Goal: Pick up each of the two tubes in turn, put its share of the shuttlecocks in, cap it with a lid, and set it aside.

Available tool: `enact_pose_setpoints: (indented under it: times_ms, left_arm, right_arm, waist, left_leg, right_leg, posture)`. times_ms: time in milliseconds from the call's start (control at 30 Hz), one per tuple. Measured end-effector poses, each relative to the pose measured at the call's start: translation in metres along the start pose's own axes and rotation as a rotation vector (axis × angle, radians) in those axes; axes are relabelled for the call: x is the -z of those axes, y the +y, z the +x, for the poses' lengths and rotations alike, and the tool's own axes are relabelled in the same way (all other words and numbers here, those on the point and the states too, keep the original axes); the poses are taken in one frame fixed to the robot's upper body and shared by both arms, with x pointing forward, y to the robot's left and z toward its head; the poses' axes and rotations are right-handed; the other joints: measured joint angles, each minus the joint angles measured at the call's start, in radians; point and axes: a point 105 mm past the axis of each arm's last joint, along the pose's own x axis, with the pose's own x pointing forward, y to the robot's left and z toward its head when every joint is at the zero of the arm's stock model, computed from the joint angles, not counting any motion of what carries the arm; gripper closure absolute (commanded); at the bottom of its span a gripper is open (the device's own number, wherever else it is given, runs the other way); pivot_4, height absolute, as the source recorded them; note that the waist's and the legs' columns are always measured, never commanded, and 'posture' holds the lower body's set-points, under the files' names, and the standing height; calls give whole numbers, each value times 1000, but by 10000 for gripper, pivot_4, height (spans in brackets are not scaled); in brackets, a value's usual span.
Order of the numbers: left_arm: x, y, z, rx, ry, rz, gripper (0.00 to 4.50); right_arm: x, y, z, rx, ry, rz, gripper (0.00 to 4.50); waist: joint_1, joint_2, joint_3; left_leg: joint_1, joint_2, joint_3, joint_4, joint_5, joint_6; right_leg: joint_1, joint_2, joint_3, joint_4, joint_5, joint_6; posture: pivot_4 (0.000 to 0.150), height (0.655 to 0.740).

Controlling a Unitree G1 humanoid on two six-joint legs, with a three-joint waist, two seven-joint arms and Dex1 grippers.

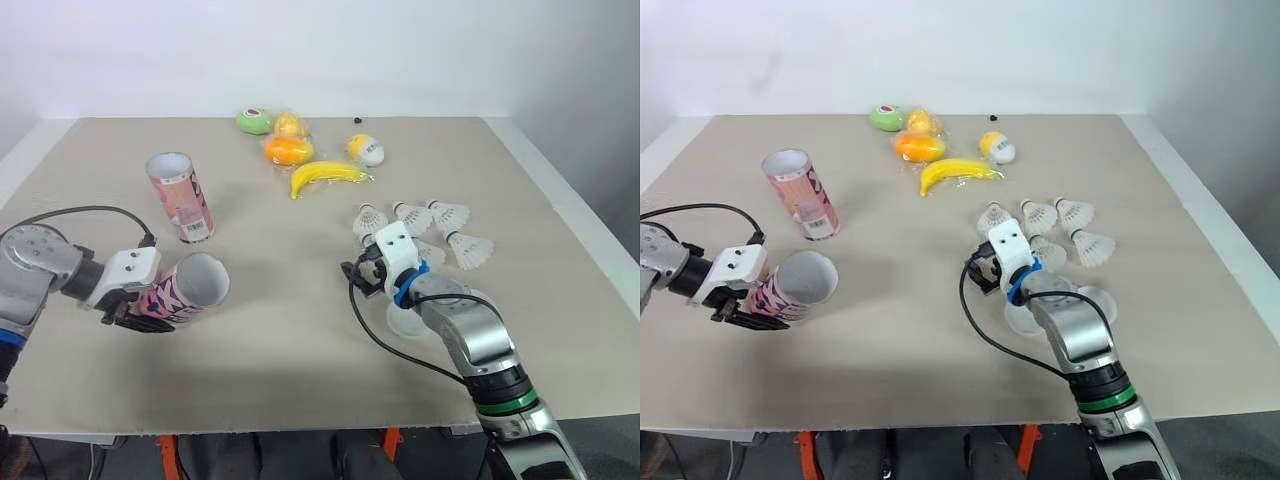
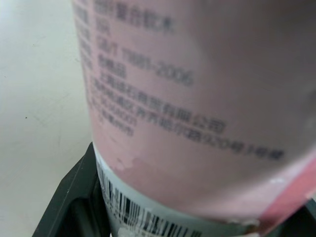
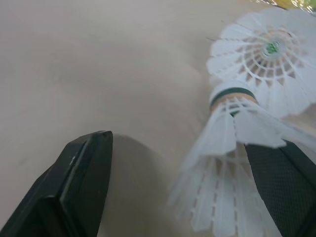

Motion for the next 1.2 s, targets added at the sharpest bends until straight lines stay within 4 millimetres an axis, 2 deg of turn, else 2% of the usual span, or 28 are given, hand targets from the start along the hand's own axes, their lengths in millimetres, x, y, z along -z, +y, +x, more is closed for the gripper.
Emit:
enact_pose_setpoints:
  times_ms: [33, 67, 133, 200, 267, 433, 700, 733, 833, 900, 1033, 1100, 1200]
  left_arm:
    - [-1, 0, 1, -1, -2, 3, 18450]
    - [-1, -1, 2, -2, -4, 5, 18450]
    - [-2, -2, 4, 0, -7, 2, 18450]
    - [-2, -2, 4, -1, -11, -1, 18450]
    - [-2, -2, 5, -1, -11, 1, 18450]
    - [-4, -3, 6, 1, -11, 8, 18450]
    - [-6, -1, 9, 0, -16, 19, 18450]
    - [-7, 0, 9, -1, -16, 22, 18450]
    - [-9, 2, 9, -3, -20, 25, 18450]
    - [-9, 2, 10, -2, -21, 25, 18450]
    - [-9, 4, 10, 3, -20, 22, 18450]
    - [-10, 5, 11, 7, -18, 24, 18450]
    - [-11, 6, 12, 14, -20, 26, 18450]
  right_arm:
    - [0, 0, 0, -2, -1, -4, 14160]
    - [-1, 0, 0, -3, -3, -9, 16701]
    - [-4, 1, -1, -4, -13, -21, 27679]
    - [-8, 1, -3, -3, -24, -33, 36246]
    - [-8, 2, -3, -8, -26, -36, 43461]
    - [-12, 2, -9, -11, -35, -66, 43461]
    - [-38, 8, -28, -106, -103, -159, 43461]
    - [-47, 9, -31, -143, -124, -186, 43461]
    - [-82, 23, -47, -285, -244, -300, 43461]
    - [-104, 40, -62, -398, -349, -375, 43461]
    - [-116, 64, -75, -612, -419, -494, 43461]
    - [-128, 72, -74, -687, -456, -551, 43461]
    - [-135, 81, -68, -765, -474, -614, 43461]
  waist:
    - [1, 1, 0]
    - [1, 1, -1]
    - [2, 2, -1]
    - [2, 3, -2]
    - [2, 2, -2]
    - [3, 3, -2]
    - [9, 5, -3]
    - [11, 5, -3]
    - [15, 6, -3]
    - [18, 6, -3]
    - [21, 6, -3]
    - [21, 6, -3]
    - [23, 6, -3]
  left_leg:
    - [0, 0, 0, 0, 0, 0]
    - [0, -1, 0, 0, 0, 0]
    - [0, -3, 0, 0, 0, 0]
    - [0, -5, 0, 1, 0, 0]
    - [0, -6, 0, 1, 0, 0]
    - [-1, -8, 0, 1, 0, 0]
    - [-1, -8, 0, 2, 0, 1]
    - [-1, -8, 0, 3, -1, 1]
    - [-1, -8, 0, 3, -1, 1]
    - [-1, -8, 0, 3, -1, 1]
    - [-1, -8, 0, 3, -1, 1]
    - [0, -8, 0, 4, -1, 1]
    - [1, -8, 0, 4, -1, 1]
  right_leg:
    - [0, 0, 0, 0, 0, 0]
    - [1, -1, 0, 0, 0, 1]
    - [1, -3, 0, 0, -1, 2]
    - [1, -4, 0, 0, -1, 3]
    - [2, -6, 1, 0, -1, 4]
    - [2, -7, 1, 0, -2, 5]
    - [2, -8, 1, 0, -2, 6]
    - [2, -8, 1, 0, -2, 6]
    - [3, -8, 1, 0, -2, 6]
    - [3, -8, 1, 0, -2, 6]
    - [3, -8, 1, 0, -2, 6]
    - [3, -8, 1, 0, -1, 5]
    - [3, -8, 0, 0, -1, 5]
  posture:
    - [1500, 6917]
    - [1500, 6917]
    - [1500, 6917]
    - [1500, 6917]
    - [1500, 6917]
    - [1500, 6917]
    - [1500, 6917]
    - [1500, 6917]
    - [1500, 6917]
    - [1500, 6917]
    - [1500, 6917]
    - [1500, 6917]
    - [1500, 6917]
